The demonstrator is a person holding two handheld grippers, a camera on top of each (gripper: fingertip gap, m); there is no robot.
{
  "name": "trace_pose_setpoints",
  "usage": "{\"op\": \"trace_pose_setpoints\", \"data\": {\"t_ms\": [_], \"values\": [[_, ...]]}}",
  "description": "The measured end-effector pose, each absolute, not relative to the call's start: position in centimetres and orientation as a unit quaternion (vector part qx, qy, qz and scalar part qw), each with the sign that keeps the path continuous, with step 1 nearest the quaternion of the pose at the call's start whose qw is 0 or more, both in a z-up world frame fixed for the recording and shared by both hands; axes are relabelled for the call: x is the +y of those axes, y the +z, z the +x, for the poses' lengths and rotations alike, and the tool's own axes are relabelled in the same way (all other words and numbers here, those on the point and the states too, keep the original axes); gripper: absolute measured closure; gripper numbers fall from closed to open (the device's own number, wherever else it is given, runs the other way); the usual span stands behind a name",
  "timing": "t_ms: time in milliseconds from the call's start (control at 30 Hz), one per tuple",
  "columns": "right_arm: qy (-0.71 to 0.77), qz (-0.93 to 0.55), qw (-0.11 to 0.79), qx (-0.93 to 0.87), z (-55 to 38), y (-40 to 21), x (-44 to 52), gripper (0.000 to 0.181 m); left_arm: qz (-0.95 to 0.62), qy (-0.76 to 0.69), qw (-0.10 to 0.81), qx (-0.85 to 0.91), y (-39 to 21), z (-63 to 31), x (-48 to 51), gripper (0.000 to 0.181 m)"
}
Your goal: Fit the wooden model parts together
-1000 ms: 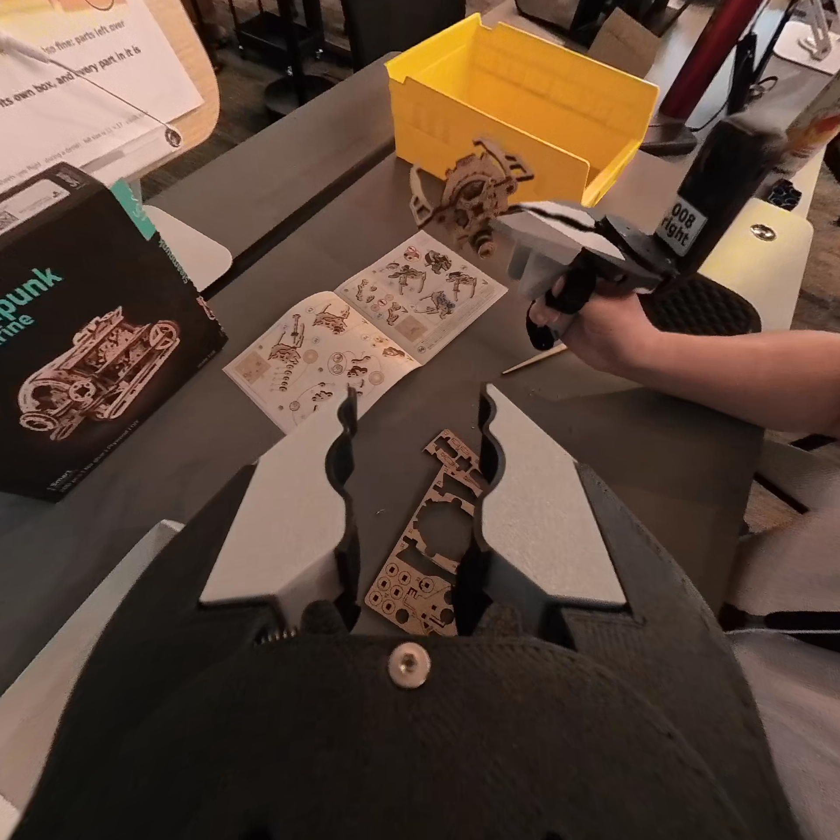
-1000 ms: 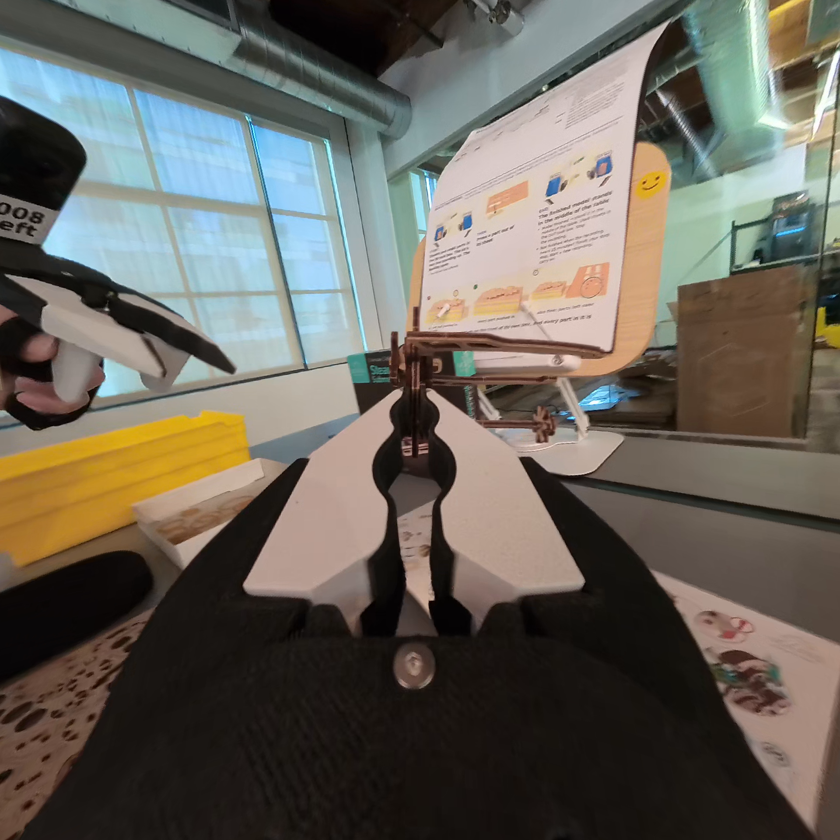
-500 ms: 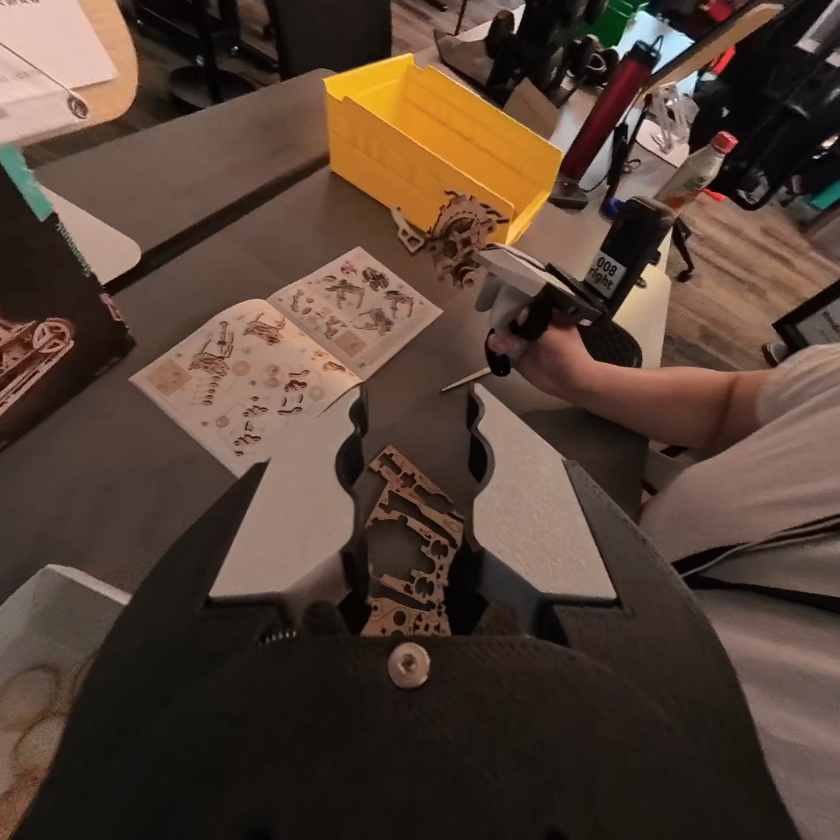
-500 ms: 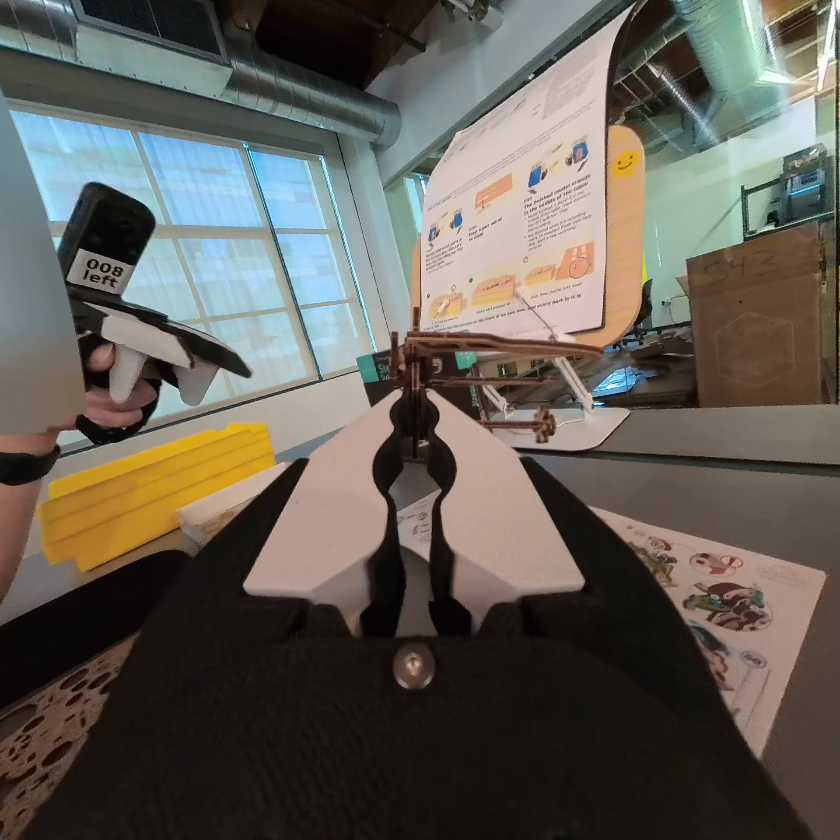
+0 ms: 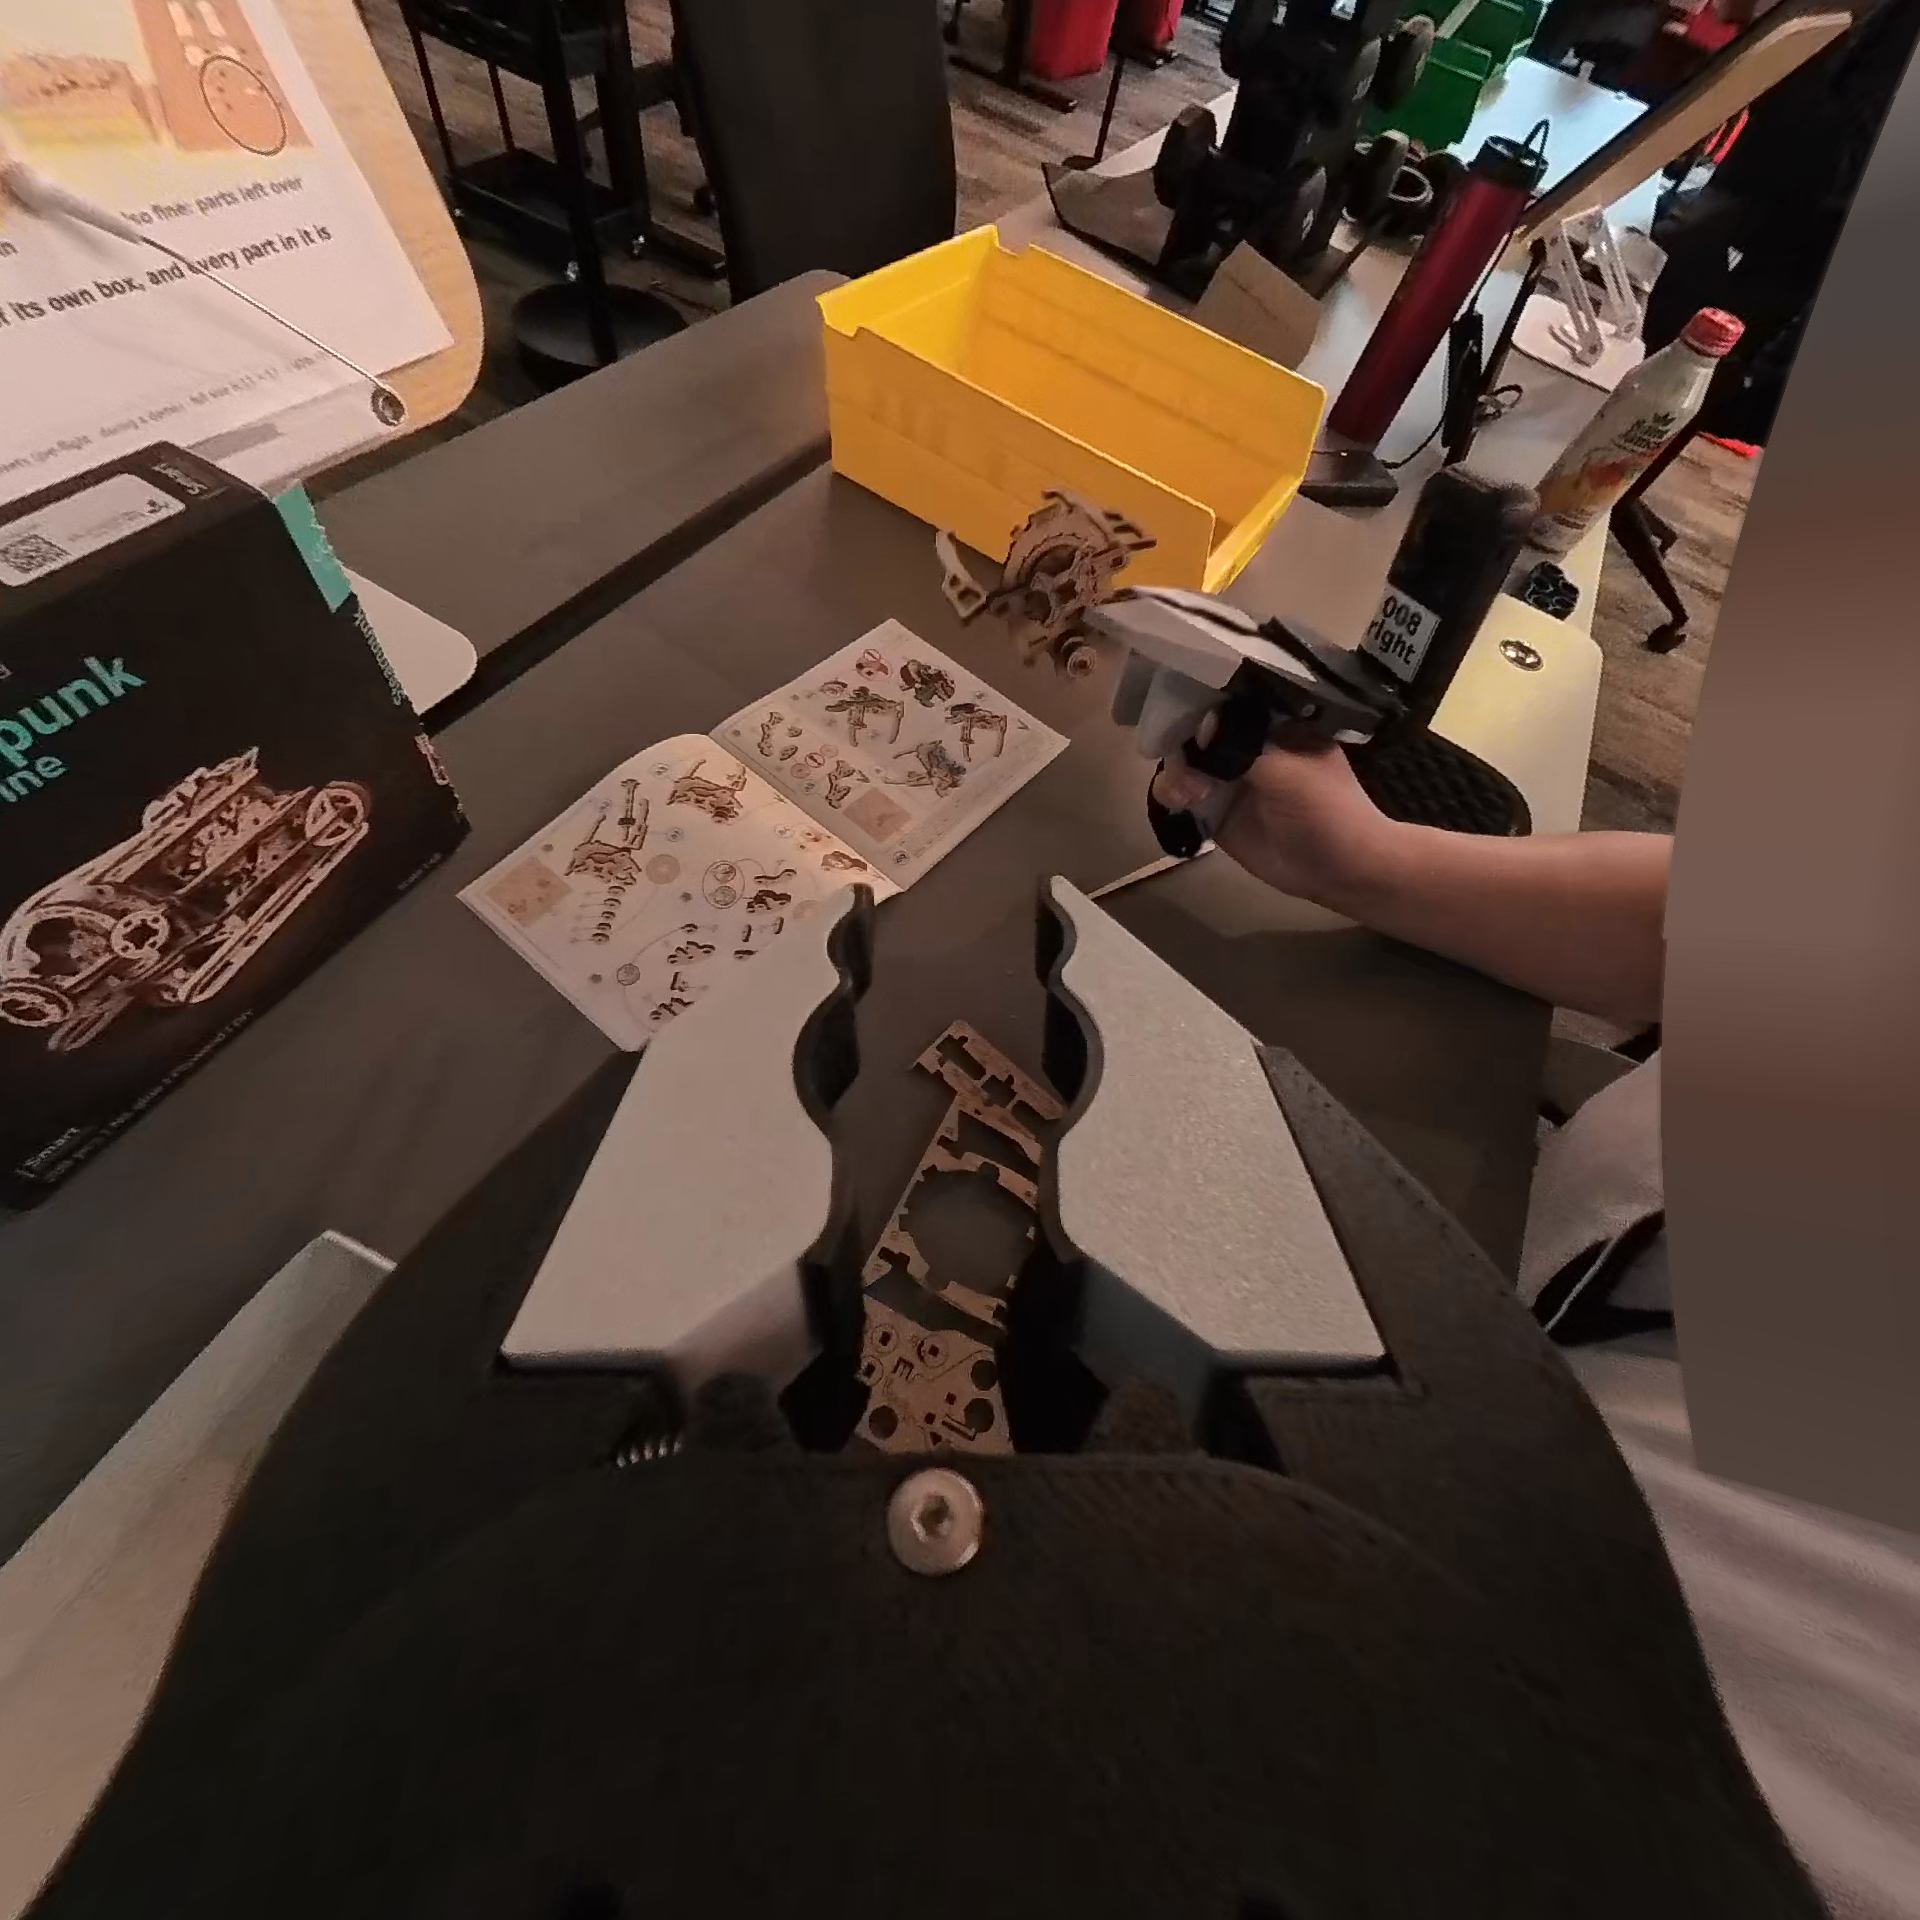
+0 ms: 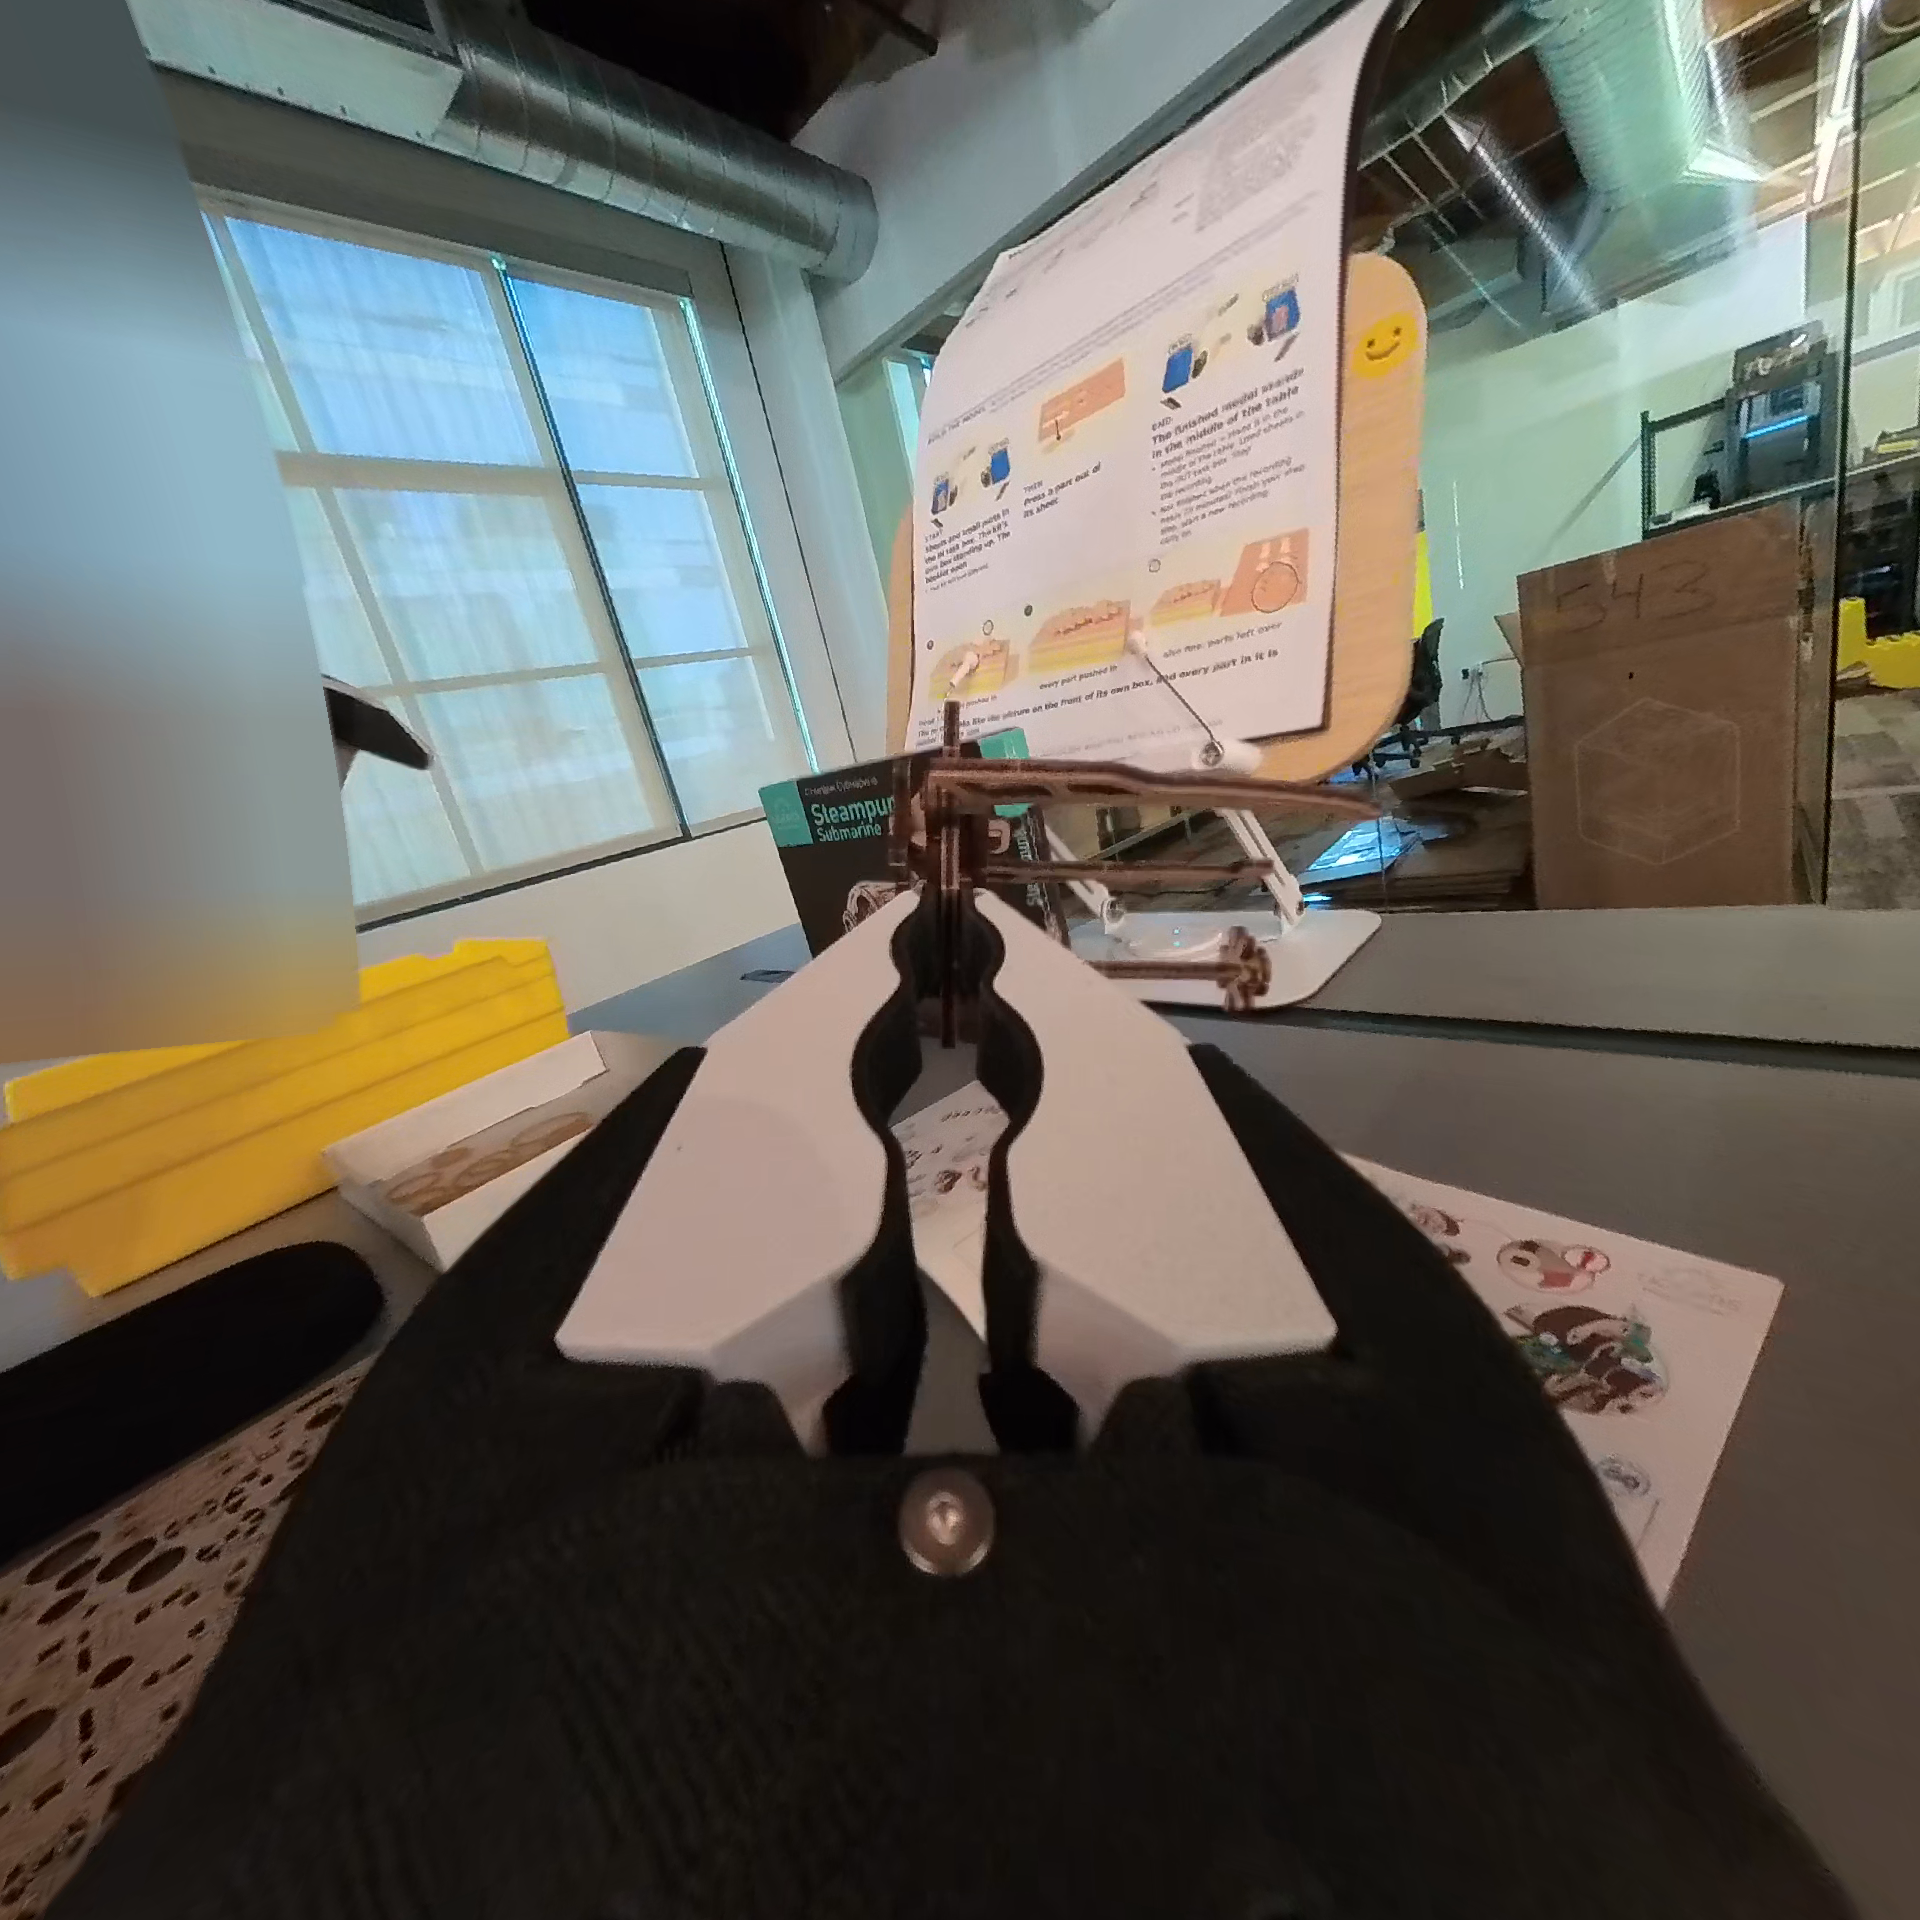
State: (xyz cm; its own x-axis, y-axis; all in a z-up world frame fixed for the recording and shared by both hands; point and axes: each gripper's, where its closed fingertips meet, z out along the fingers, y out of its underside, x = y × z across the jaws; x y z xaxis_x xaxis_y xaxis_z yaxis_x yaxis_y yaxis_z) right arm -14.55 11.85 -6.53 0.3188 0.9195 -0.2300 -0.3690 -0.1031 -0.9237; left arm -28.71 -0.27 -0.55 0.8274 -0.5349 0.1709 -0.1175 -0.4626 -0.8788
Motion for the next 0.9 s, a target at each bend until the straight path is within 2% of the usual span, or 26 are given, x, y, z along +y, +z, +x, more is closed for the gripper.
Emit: {"op": "trace_pose_setpoints", "data": {"t_ms": [467, 733, 900], "values": [[0.512, -0.531, 0.622, -0.263, -14.0, -6.4, 11.8, 0.181, -0.829, -0.203, 0.483, 0.196, -0.7, -29.0, 0.0, 0.153], [0.542, -0.546, 0.591, -0.241, -14.0, -7.0, 12.2, 0.181, -0.835, -0.205, 0.472, 0.193, -1.4, -29.2, 0.5, 0.153], [0.590, -0.564, 0.543, -0.197, -13.9, -7.8, 13.0, 0.181, -0.838, -0.208, 0.468, 0.190, -1.9, -29.3, 0.7, 0.153]]}}
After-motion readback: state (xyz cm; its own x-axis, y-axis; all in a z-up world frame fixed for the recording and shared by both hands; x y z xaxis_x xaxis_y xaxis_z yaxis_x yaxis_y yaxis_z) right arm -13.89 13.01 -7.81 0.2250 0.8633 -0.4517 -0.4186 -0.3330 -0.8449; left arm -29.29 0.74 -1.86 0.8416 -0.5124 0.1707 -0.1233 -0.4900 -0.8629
